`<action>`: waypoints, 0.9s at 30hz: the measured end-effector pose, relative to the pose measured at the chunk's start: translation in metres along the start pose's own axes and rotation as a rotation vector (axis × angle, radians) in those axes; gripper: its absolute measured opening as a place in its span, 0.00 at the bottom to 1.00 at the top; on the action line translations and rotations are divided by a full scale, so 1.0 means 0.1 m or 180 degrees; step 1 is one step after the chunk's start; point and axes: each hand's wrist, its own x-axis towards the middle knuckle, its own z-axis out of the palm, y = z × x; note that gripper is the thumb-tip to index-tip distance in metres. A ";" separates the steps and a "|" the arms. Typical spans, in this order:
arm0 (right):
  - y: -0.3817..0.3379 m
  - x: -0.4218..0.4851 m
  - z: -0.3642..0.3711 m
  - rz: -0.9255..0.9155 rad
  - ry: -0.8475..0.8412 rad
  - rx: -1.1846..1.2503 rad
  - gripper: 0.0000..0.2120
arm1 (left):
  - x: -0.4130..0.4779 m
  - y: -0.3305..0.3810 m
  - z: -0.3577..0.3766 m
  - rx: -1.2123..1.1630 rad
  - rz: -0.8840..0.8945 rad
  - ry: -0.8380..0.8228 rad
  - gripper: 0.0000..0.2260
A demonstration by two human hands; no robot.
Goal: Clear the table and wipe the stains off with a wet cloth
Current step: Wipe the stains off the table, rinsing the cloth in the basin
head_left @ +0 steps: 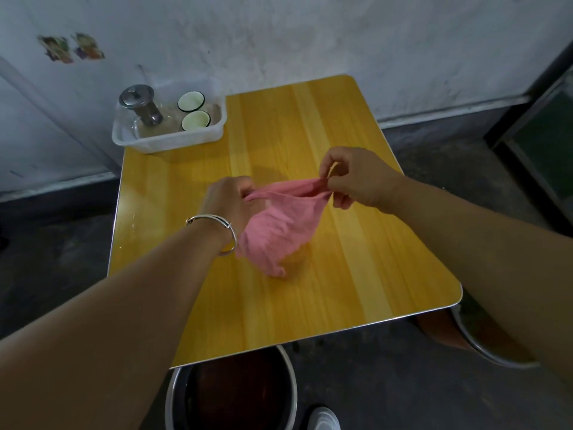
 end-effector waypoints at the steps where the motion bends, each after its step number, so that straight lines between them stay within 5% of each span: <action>1: -0.03 0.00 -0.01 -0.0063 -0.0036 0.0057 0.13 | 0.00 0.01 -0.03 0.0015 0.0019 0.0099 0.10; 5: -0.06 0.00 0.01 -0.0022 -0.0049 0.0769 0.19 | -0.06 0.01 -0.16 -0.0003 0.0064 0.0294 0.14; 9: -0.08 -0.01 0.11 0.0179 -0.0178 0.1019 0.14 | -0.10 -0.09 -0.24 -0.0306 -0.0098 0.0165 0.16; 11: -0.15 -0.03 0.18 0.0239 -0.0655 0.0740 0.07 | -0.12 -0.17 -0.27 -0.0426 -0.0082 0.0131 0.16; 13: -0.19 -0.04 0.29 0.0198 -0.0795 0.0105 0.13 | -0.14 -0.27 -0.31 -0.0453 -0.0038 0.0044 0.16; 17: -0.26 0.00 0.37 -0.0004 0.0061 0.0020 0.07 | -0.17 -0.40 -0.46 -0.0348 0.0091 -0.0376 0.17; 22: -0.23 0.11 0.22 -0.0010 0.0252 0.0732 0.09 | -0.04 -0.38 -0.50 0.0088 0.0196 -0.1086 0.14; 27: 0.05 0.52 -0.15 -0.0110 0.0636 0.0623 0.10 | 0.41 -0.15 -0.22 0.0028 0.0137 -0.0900 0.13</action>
